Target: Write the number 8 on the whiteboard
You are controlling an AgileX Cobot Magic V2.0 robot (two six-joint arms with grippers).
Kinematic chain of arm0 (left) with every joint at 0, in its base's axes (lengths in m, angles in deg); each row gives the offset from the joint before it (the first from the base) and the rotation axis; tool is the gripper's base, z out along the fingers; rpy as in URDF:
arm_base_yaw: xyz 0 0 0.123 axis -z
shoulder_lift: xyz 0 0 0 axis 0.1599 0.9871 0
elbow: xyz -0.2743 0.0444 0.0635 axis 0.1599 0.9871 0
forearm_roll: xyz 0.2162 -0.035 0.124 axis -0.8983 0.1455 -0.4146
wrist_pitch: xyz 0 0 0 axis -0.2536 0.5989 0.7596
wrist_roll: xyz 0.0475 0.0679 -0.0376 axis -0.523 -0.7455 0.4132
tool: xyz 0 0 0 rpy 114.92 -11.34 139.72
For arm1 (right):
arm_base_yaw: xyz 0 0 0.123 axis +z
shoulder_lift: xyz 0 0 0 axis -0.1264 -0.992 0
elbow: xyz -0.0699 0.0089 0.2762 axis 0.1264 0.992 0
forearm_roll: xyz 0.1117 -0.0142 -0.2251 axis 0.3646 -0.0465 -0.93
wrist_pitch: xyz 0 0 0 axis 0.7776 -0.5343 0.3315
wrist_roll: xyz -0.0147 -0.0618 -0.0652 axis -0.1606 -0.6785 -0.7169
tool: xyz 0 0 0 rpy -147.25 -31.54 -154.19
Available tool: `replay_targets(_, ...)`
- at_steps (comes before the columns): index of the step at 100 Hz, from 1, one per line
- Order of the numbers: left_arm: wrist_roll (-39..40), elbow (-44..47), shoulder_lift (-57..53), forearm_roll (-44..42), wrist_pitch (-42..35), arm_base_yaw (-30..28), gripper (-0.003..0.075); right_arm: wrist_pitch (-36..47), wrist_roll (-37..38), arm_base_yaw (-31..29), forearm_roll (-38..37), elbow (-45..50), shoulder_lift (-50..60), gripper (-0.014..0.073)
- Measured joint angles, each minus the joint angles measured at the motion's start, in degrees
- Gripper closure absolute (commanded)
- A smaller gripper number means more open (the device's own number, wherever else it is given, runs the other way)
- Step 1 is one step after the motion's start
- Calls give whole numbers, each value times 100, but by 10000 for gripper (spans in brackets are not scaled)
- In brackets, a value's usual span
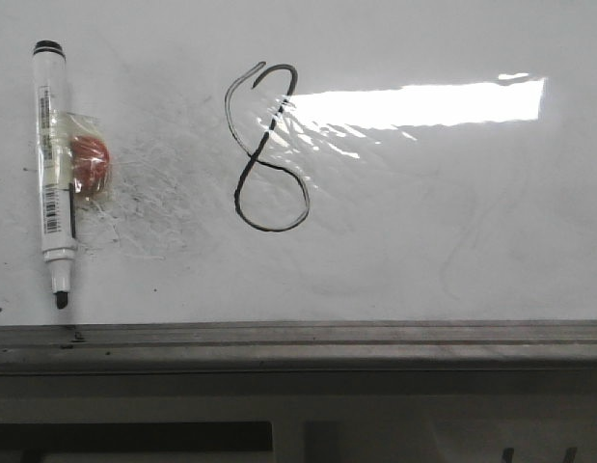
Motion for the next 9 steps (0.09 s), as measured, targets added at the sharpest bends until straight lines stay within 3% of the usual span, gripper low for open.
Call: replay_targets(9,0,0,0,0,0,0,741,0,0,0,0,0,0,657)
